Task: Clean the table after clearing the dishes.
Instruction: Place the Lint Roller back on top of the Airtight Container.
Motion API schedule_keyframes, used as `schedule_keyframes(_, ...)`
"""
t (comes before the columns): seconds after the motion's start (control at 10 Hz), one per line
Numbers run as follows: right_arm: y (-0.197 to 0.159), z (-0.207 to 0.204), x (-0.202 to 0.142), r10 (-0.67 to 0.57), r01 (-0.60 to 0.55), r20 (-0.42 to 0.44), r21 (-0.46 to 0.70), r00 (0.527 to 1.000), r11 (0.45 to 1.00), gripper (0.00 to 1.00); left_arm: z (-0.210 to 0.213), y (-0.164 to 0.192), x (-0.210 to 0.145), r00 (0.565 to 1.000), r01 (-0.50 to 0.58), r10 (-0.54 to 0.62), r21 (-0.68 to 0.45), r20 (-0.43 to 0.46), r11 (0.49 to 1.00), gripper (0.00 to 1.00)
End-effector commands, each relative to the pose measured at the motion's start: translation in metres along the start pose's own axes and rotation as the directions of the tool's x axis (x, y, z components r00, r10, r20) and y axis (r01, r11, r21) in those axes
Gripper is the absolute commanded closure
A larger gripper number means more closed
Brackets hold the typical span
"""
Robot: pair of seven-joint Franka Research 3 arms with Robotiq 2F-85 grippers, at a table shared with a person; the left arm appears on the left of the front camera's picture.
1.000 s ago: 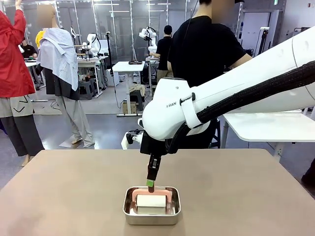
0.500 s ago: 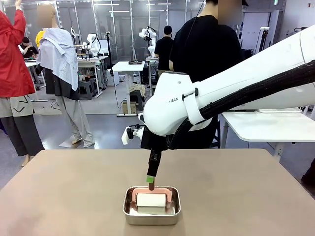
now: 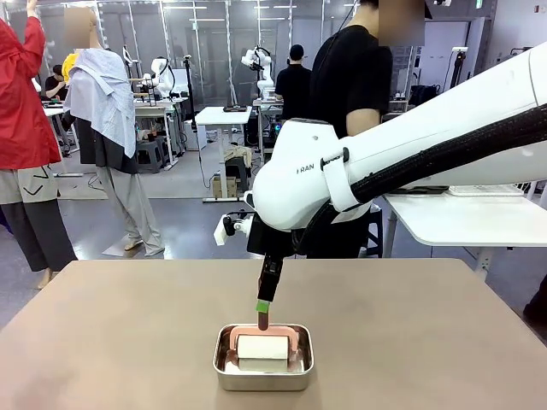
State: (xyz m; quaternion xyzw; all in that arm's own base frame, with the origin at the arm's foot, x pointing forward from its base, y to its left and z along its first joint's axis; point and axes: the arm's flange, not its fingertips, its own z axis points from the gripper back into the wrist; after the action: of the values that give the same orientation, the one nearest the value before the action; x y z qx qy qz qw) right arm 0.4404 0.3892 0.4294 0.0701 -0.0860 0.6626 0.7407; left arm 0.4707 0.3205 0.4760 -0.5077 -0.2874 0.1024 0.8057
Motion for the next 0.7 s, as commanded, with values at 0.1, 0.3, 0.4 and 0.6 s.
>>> schedule_keyframes(0.1, 0.0026, -0.0006, 0.0023, 0.01, -0.01, 0.0, 0.001, 1.0, 1.0, 0.0, 0.0024, -0.0012, -0.0006, 1.0, 0.007, -0.007, 0.005, 0.0, 1.0, 0.0)
schedule_keyframes(0.3, 0.0026, -0.0006, 0.0023, 0.01, -0.01, 0.0, 0.001, 1.0, 1.0, 0.0, 0.0024, -0.0012, -0.0006, 1.0, 0.007, -0.007, 0.005, 0.0, 1.0, 0.0)
schedule_keyframes(0.4, 0.0026, -0.0006, 0.0023, 0.01, -0.01, 0.0, 0.001, 1.0, 1.0, 0.0, 0.0024, -0.0012, -0.0006, 1.0, 0.007, -0.007, 0.005, 0.0, 1.0, 0.0)
schedule_keyframes(0.6, 0.0026, -0.0006, 0.0023, 0.01, -0.01, 0.0, 0.001, 1.0, 1.0, 0.0, 0.0024, -0.0012, -0.0006, 1.0, 0.007, -0.007, 0.005, 0.0, 1.0, 0.0)
